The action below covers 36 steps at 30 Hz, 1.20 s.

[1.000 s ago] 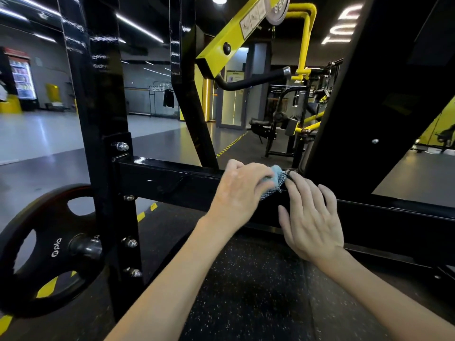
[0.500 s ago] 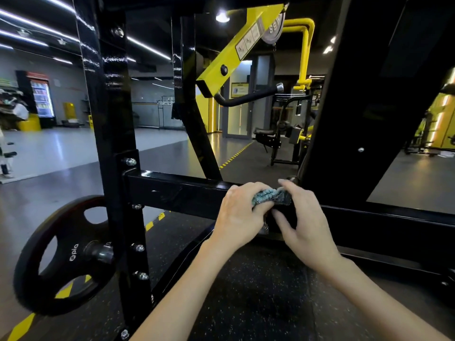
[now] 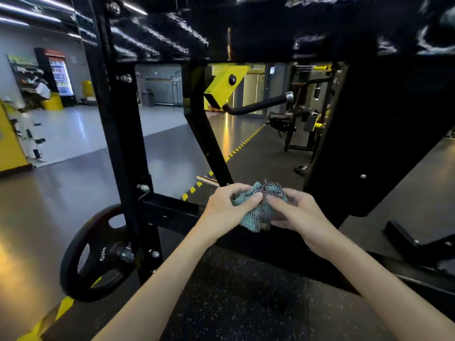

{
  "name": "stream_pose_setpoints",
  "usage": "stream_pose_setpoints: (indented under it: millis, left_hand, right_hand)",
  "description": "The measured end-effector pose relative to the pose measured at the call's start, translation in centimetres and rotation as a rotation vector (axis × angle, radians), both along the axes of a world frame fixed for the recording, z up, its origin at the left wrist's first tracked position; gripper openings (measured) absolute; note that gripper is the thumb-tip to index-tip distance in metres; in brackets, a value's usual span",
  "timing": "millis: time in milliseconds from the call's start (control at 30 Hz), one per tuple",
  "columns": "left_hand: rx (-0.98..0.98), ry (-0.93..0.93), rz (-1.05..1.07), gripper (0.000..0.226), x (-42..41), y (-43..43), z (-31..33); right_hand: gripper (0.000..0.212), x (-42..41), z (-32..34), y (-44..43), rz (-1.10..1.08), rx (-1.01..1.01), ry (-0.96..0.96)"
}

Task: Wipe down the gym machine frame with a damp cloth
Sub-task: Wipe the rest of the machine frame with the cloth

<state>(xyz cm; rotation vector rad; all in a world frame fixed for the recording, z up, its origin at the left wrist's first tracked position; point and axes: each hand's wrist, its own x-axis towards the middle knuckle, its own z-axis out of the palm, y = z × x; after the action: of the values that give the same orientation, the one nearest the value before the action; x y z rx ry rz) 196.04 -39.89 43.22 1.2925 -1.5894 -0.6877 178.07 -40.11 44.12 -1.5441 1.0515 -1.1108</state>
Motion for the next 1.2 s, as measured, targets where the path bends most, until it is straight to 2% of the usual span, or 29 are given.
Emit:
stream_pose_setpoints:
  millis: [67, 233, 500, 633, 800, 1033, 1200]
  left_hand:
    - [0.068, -0.02, -0.036, 0.067, 0.5, 0.8, 2.5]
    - [0.159, -0.109, -0.069, 0.043, 1.7, 3.3, 10.0]
    - [0.217, -0.038, 0.0, 0.029, 4.0, 8.0, 24.4]
    - [0.187, -0.013, 0.047, 0.013, 4.9, 10.4, 30.8]
    - [0.162, 0.005, 0.045, 0.019, 4.4, 12.9, 38.0]
    - [0.181, -0.013, 0.128, 0.02, 2.6, 18.0, 43.1]
    - [0.109, -0.089, 0.169, 0.021, 1.4, 21.0, 45.6]
  right_hand:
    - [0.013, 0.2, 2.4, 0.5, -0.007, 0.026, 0.016]
    - [0.014, 0.8, 9.4, 2.5, 0.021, 0.108, 0.058]
    - [0.016, 2.5, 23.8, 6.2, 0.123, 0.174, 0.072]
    - [0.017, 3.3, 30.4, 8.7, 0.162, 0.19, 0.056]
    - [0.016, 3.1, 37.5, 11.2, 0.171, 0.171, 0.045]
    - [0.018, 1.5, 42.4, 15.9, 0.208, 0.166, 0.006]
    - [0.03, 0.6, 43.7, 18.7, 0.209, 0.168, -0.077]
